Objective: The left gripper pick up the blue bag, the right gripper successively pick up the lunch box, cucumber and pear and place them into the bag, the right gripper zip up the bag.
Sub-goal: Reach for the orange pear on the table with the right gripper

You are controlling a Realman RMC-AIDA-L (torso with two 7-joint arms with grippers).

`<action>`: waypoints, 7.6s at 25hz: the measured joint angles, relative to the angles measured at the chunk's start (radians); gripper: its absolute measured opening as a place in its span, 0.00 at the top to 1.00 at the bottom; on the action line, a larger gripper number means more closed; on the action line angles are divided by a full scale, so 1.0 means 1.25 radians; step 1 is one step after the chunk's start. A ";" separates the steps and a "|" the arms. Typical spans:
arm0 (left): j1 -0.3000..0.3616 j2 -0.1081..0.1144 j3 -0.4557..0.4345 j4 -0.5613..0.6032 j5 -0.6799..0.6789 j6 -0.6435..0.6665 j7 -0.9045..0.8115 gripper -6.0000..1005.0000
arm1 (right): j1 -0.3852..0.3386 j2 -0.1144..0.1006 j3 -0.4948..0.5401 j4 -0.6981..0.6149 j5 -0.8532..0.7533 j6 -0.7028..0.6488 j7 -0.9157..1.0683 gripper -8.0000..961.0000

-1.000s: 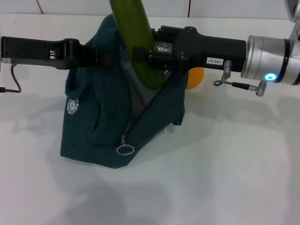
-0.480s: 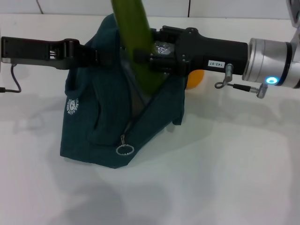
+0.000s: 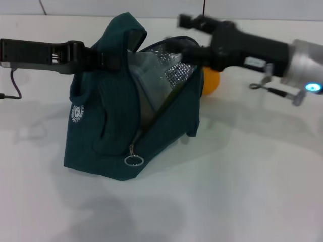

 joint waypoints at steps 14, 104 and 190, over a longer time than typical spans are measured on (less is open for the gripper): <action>0.001 -0.004 -0.003 0.000 -0.003 0.000 0.000 0.92 | -0.110 -0.006 0.132 -0.017 -0.043 0.199 -0.042 0.13; -0.014 -0.018 0.003 -0.054 -0.047 -0.017 0.024 0.90 | 0.037 0.008 -0.072 0.018 -0.021 0.486 -0.206 0.98; -0.034 -0.019 -0.004 -0.085 -0.057 -0.033 0.039 0.89 | 0.031 0.008 -0.175 0.007 0.109 0.523 -0.248 0.29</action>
